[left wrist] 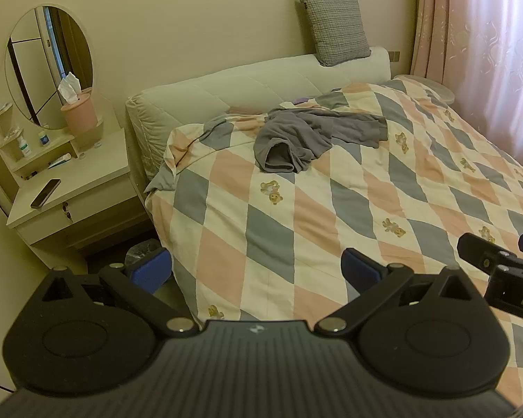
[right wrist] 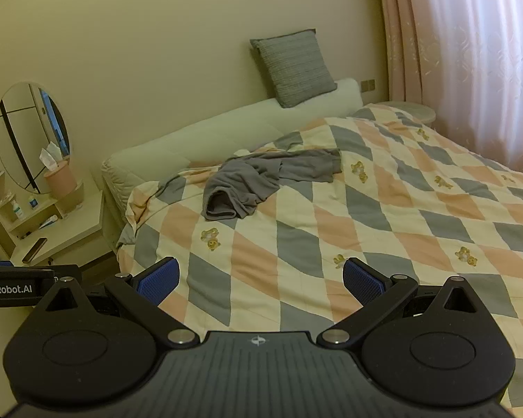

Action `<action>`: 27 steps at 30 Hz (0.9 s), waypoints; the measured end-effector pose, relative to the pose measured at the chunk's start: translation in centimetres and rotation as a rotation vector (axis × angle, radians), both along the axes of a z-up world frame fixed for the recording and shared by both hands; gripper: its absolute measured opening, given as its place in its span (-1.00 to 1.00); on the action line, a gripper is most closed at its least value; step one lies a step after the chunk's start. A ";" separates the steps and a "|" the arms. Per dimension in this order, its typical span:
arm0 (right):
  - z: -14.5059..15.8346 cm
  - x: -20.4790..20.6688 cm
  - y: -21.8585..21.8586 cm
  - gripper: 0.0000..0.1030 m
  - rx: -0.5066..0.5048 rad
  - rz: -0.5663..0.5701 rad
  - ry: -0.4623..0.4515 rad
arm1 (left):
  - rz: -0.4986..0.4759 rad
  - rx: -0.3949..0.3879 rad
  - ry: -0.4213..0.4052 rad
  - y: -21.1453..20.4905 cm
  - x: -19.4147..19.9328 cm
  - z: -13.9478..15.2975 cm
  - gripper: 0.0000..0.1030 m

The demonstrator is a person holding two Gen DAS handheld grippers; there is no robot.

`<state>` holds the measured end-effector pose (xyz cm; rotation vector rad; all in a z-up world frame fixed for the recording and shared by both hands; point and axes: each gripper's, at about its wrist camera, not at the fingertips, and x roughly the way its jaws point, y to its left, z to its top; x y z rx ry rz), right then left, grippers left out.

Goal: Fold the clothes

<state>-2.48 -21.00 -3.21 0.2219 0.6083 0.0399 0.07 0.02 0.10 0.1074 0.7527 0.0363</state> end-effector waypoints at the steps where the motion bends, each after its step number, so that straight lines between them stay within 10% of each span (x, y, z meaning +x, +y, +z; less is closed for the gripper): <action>1: 0.0 0.0 0.1 1.00 -0.001 0.000 0.000 | 0.000 0.000 0.001 0.0 0.0 0.1 0.98; 27: -0.7 0.1 -0.1 1.00 -0.001 0.001 -0.004 | 0.002 -0.005 -0.003 0.5 -0.1 0.3 0.99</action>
